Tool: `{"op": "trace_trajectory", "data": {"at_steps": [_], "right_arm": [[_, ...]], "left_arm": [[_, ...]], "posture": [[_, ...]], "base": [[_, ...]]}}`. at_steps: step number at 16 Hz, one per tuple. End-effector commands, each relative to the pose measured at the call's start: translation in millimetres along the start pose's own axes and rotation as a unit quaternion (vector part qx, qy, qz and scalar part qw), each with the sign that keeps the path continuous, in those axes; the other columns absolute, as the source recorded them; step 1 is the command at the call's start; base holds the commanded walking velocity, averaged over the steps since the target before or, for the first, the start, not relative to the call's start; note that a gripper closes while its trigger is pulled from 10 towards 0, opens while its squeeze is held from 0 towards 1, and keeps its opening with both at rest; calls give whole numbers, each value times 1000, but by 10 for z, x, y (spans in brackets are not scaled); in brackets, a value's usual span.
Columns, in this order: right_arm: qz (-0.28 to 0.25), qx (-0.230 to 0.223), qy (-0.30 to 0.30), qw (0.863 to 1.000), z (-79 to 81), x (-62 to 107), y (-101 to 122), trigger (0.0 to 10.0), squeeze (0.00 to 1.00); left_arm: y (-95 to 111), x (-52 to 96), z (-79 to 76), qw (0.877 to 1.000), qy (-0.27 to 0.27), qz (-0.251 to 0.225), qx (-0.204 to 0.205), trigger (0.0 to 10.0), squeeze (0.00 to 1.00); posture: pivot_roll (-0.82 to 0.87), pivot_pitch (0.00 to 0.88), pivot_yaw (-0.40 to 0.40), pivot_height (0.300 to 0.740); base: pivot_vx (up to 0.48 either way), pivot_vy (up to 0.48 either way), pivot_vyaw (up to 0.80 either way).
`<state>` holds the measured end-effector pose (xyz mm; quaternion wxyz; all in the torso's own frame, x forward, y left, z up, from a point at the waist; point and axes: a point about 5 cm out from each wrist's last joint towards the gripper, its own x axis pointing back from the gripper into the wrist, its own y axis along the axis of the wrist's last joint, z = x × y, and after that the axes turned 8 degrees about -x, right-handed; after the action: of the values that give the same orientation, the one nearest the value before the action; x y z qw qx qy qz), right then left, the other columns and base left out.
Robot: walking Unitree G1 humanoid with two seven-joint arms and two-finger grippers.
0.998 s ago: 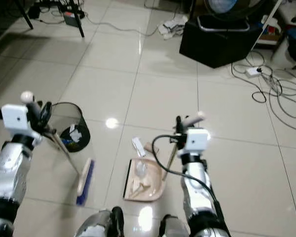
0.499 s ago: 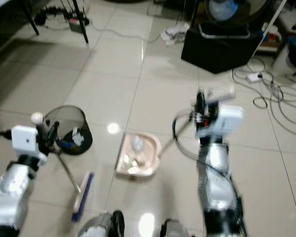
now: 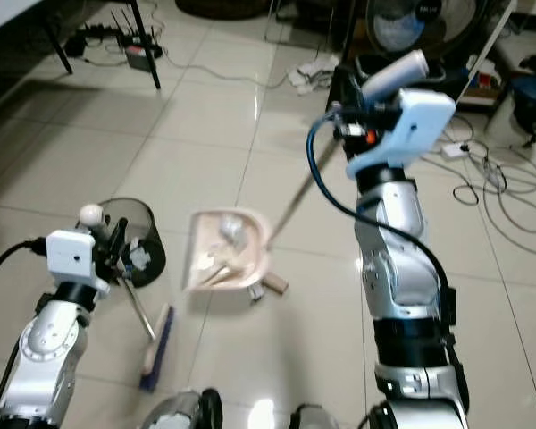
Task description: Sweep floor
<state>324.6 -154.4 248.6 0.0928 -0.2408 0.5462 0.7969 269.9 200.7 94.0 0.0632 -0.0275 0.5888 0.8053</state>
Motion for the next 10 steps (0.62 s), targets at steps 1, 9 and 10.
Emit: {"op": "trace_trajectory", "data": {"at_steps": [1, 9, 10], "right_arm": [[-35, -12, 10, 999, 67, -44, 172, 10000, 0], [-8, -48, 8, 999, 139, -79, 215, 10000, 0], [-7, -51, 7, 999, 139, -82, 220, 10000, 0]], "left_arm": [[90, -36, 22, 1000, 6, -15, -10, 10000, 0], [68, 46, 20, 999, 18, 11, -26, 10000, 0], [70, 48, 19, 999, 19, 14, -26, 10000, 0]], "posture": [[9, 59, 33, 740], [21, 52, 32, 740], [21, 52, 32, 740]], "base": [[386, 0, 0], [436, 0, 681], [439, 0, 800]]}}
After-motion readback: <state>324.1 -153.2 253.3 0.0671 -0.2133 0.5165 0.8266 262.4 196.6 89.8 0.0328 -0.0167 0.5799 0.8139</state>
